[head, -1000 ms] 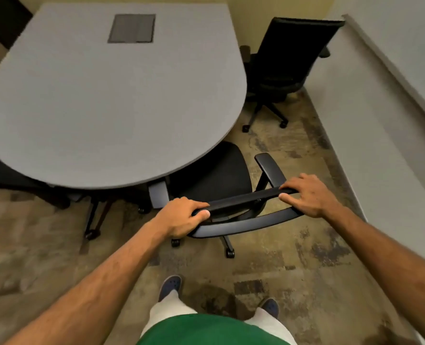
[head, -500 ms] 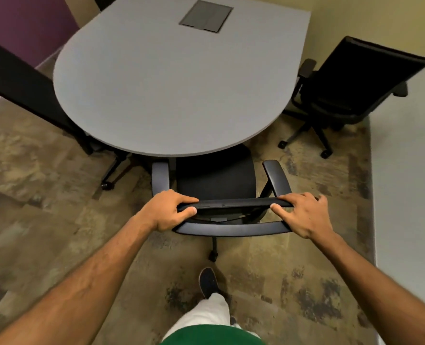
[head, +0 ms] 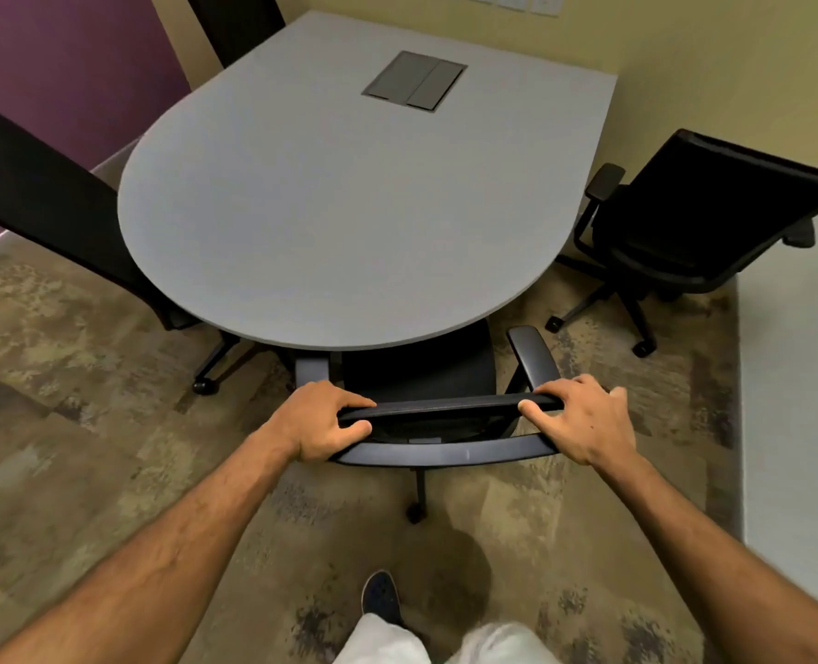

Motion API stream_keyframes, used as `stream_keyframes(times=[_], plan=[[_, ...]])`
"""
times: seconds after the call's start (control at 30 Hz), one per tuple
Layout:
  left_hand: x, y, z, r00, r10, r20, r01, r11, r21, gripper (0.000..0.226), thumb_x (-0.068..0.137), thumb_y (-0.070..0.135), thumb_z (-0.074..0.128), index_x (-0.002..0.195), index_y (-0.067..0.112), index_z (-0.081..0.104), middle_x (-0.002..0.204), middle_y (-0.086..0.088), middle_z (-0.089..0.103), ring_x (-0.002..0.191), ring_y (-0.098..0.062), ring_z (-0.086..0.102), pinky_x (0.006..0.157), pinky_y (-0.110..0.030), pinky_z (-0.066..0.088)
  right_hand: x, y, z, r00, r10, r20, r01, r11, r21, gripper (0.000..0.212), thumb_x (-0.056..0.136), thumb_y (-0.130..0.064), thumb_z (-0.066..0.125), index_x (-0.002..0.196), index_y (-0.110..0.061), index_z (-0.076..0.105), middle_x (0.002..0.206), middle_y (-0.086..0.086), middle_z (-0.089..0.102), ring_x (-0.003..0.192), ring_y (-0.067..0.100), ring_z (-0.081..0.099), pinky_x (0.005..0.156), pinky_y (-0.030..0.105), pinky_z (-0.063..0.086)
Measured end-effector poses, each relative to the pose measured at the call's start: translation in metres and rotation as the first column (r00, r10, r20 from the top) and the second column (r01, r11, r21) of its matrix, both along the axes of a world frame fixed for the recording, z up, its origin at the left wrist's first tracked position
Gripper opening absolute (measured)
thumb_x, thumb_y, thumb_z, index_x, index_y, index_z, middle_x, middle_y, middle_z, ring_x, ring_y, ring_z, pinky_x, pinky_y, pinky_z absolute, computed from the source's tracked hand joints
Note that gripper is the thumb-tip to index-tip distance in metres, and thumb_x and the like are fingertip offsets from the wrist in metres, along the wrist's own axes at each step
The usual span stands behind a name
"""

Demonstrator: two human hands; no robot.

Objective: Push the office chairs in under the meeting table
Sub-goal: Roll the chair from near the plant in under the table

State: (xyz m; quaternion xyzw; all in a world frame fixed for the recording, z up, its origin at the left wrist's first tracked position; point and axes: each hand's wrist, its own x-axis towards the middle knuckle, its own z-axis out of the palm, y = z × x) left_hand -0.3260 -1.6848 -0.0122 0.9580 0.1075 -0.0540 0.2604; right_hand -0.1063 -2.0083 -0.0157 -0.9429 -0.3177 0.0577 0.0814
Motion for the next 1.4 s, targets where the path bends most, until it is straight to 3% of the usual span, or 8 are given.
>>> stream_keyframes(times=[0.27,0.5,0.67,0.77,0.87,1.0,1.27,1.4], plan=[[0.058,-0.035,0.008,0.999,0.049,0.002,-0.049,0.999,0.021,0.051,0.083,0.058,0.05,0.127,0.038,0.067,0.052,0.016,0.055,0.053,0.0,0.052,0.054,-0.014,0.029,0.077,-0.018,0.0,1.0,0.022,0.01,-0.022,1.0,0.006,0.048,0.087,-0.074,0.036,0.096,-0.043,0.072,0.1,-0.023,0.07,0.102,0.008,0.054,0.08,0.043,0.036],[0.127,-0.068,0.007,0.981,0.194,0.014,-0.194,0.98,0.037,0.052,0.082,0.06,0.048,0.123,0.037,0.07,0.056,0.013,0.059,0.055,-0.003,0.054,0.052,-0.019,0.031,0.174,-0.027,0.001,0.994,0.111,0.01,-0.111,0.993,0.045,0.05,0.085,-0.076,0.035,0.087,-0.042,0.072,0.088,-0.02,0.068,0.099,0.009,0.055,0.083,0.046,0.036],[0.171,-0.082,0.009,0.95,0.313,0.009,-0.313,0.949,0.021,0.037,0.081,0.053,0.053,0.107,0.039,0.075,0.06,0.033,0.059,0.065,0.004,0.058,0.054,-0.021,0.035,0.232,-0.019,0.003,0.988,0.157,-0.001,-0.157,0.986,0.054,0.054,0.083,-0.076,0.038,0.092,-0.038,0.074,0.087,-0.014,0.07,0.1,0.012,0.056,0.085,0.046,0.034],[0.19,-0.085,0.007,0.937,0.348,0.018,-0.349,0.937,0.032,0.039,0.083,0.054,0.053,0.11,0.036,0.075,0.064,0.025,0.062,0.067,0.005,0.059,0.055,-0.017,0.035,0.26,-0.012,0.004,0.984,0.176,-0.013,-0.176,0.983,0.049,0.055,0.082,-0.076,0.037,0.093,-0.038,0.074,0.087,-0.014,0.07,0.1,0.012,0.056,0.085,0.047,0.035],[0.206,-0.079,0.001,0.929,0.37,0.01,-0.371,0.929,0.019,0.04,0.084,0.056,0.052,0.111,0.036,0.075,0.069,0.016,0.068,0.062,-0.002,0.06,0.056,-0.022,0.04,0.284,-0.001,0.005,0.982,0.188,-0.015,-0.187,0.981,0.052,0.056,0.082,-0.077,0.035,0.09,-0.038,0.074,0.082,-0.012,0.067,0.095,0.011,0.055,0.085,0.047,0.037],[0.225,-0.065,0.003,0.911,0.411,0.008,-0.411,0.911,0.001,0.036,0.083,0.054,0.055,0.104,0.034,0.077,0.087,0.014,0.075,0.075,-0.003,0.065,0.068,-0.026,0.052,0.305,0.019,0.009,0.979,0.2,-0.025,-0.199,0.978,0.056,0.054,0.083,-0.076,0.037,0.087,-0.036,0.073,0.075,-0.01,0.059,0.088,0.013,0.053,0.084,0.047,0.037],[0.255,-0.053,-0.007,0.909,0.416,0.019,-0.416,0.909,0.025,0.044,0.08,0.058,0.048,0.1,0.033,0.077,0.079,0.015,0.073,0.067,-0.006,0.062,0.062,-0.025,0.049,0.358,0.054,0.012,0.965,0.261,-0.02,-0.26,0.964,0.052,0.047,0.084,-0.073,0.043,0.077,-0.036,0.07,0.068,-0.016,0.051,0.082,0.012,0.052,0.078,0.044,0.037],[0.247,-0.041,-0.008,0.903,0.43,0.018,-0.431,0.902,0.031,0.043,0.08,0.06,0.05,0.099,0.033,0.078,0.078,0.017,0.072,0.066,-0.004,0.06,0.062,-0.025,0.048,0.345,0.054,0.009,0.966,0.257,-0.03,-0.257,0.966,0.023,0.048,0.083,-0.073,0.039,0.076,-0.035,0.067,0.073,-0.013,0.061,0.087,0.011,0.053,0.078,0.044,0.035]])
